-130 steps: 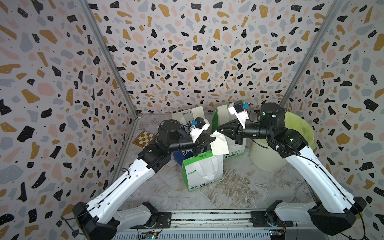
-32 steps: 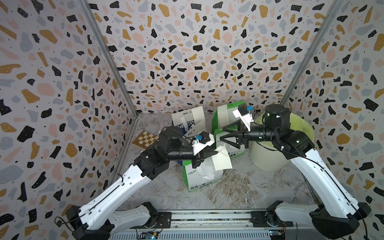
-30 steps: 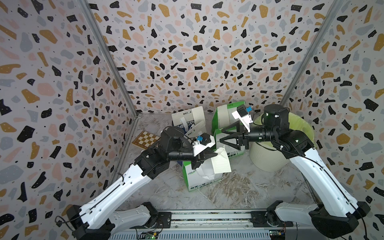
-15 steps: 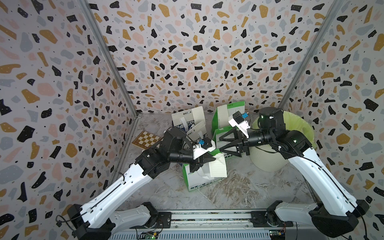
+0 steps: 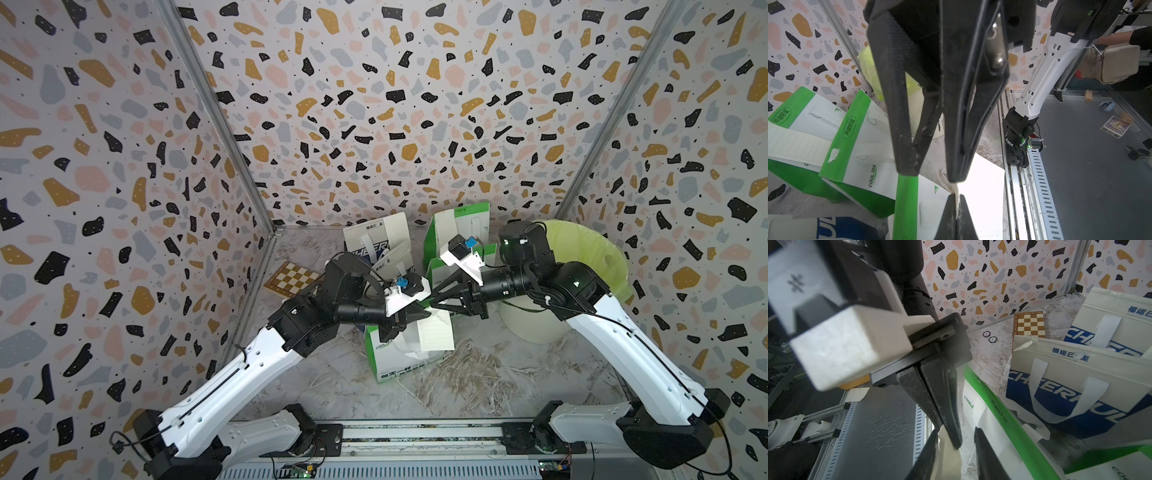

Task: Shred takeout receipts and throw away
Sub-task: Shred the takeout receipt.

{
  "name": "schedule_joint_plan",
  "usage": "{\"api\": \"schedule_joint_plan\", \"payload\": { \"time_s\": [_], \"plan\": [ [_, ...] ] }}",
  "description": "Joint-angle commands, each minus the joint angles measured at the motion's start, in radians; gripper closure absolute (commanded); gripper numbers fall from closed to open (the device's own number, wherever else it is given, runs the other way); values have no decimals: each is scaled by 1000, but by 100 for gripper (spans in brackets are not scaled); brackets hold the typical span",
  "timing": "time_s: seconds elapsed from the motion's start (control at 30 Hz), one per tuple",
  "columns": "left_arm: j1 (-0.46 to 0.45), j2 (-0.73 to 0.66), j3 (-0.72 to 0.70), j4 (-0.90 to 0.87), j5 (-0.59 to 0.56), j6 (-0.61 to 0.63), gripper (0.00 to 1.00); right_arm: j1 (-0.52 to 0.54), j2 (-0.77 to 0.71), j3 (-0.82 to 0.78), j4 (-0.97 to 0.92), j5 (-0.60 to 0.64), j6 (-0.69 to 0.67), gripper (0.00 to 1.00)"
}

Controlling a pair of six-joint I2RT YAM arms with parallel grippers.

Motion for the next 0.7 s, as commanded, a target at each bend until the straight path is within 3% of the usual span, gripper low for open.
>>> {"api": "schedule_joint_plan", "payload": {
  "time_s": [0.0,0.37,0.47,0.57,0.63,0.67],
  "plan": [
    [-2,-10,25,27,-1,14,100,3,-19,-16,6,27,5,74],
    [-3,-13,18,40,-37,26,100,4,-48,-73,73,29,46,87],
    [-3,-11,19,43,-40,26,100,3,-60,-82,94,16,58,99],
    [-3,-11,19,45,-61,29,100,3,-68,-85,96,10,64,100],
    [-3,-15,21,58,-123,22,75,4,-77,-93,107,44,76,100],
    [-3,-19,20,64,-150,18,69,3,-84,-105,119,70,87,100]
  ]
}}
